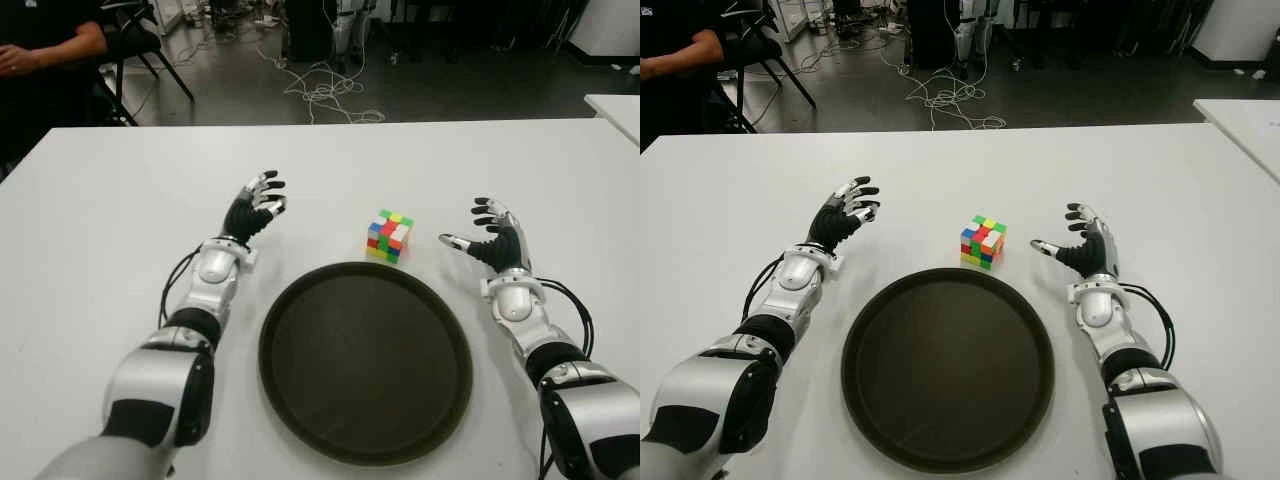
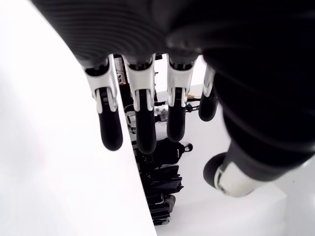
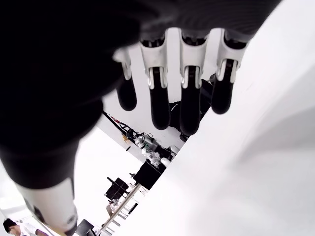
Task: Pick up the Rubik's Cube and put it in the plate
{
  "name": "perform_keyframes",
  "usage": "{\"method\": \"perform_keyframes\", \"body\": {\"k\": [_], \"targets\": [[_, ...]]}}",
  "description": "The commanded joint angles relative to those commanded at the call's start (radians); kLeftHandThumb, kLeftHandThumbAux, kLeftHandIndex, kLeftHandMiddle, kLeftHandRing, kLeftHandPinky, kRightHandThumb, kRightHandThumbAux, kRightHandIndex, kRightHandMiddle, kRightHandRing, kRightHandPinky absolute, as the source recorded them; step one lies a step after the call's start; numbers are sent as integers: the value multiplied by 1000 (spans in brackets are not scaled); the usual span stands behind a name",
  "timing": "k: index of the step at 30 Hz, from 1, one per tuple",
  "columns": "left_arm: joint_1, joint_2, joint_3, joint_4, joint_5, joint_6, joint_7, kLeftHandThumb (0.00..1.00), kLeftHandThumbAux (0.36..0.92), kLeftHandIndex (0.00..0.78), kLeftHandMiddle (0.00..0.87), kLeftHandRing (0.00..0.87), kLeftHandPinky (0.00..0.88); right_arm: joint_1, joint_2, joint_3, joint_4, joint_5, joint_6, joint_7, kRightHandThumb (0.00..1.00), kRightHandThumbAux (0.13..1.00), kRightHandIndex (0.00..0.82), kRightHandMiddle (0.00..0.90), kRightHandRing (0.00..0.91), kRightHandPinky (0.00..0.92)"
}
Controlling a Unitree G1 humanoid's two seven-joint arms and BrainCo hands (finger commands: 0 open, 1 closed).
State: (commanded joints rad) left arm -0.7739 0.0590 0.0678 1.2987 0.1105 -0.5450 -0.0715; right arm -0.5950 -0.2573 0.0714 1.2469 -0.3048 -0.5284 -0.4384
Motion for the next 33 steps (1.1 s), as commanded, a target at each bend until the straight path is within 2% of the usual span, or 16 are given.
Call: {"method": "perform_keyframes", "body": {"k": [5,11,16,24,33], "targets": [[-1,1,3,0,-2,3,-6,172,715,153,219,242,276,-4,1,-3,3,6,4,11,0,762,236,305,305,282],[-2,1,6,3,-5,15,-13,172,699,152,220,242,283,-6,5,-27,4,43,-15,79,0,770,245,318,322,299],[-3,2,8,3,-6,19,-17,171,696,155,220,244,290,-10,8,-69,2,108,-17,209,0,754,231,308,314,289],[-2,4,13,3,-11,25,-30,190,691,158,229,256,303,-22,13,-139,-1,221,22,433,0,725,219,304,312,294],[-3,3,28,3,-25,44,-53,191,687,169,244,282,336,-25,16,-181,-7,277,41,552,0,695,210,300,308,292]]}}
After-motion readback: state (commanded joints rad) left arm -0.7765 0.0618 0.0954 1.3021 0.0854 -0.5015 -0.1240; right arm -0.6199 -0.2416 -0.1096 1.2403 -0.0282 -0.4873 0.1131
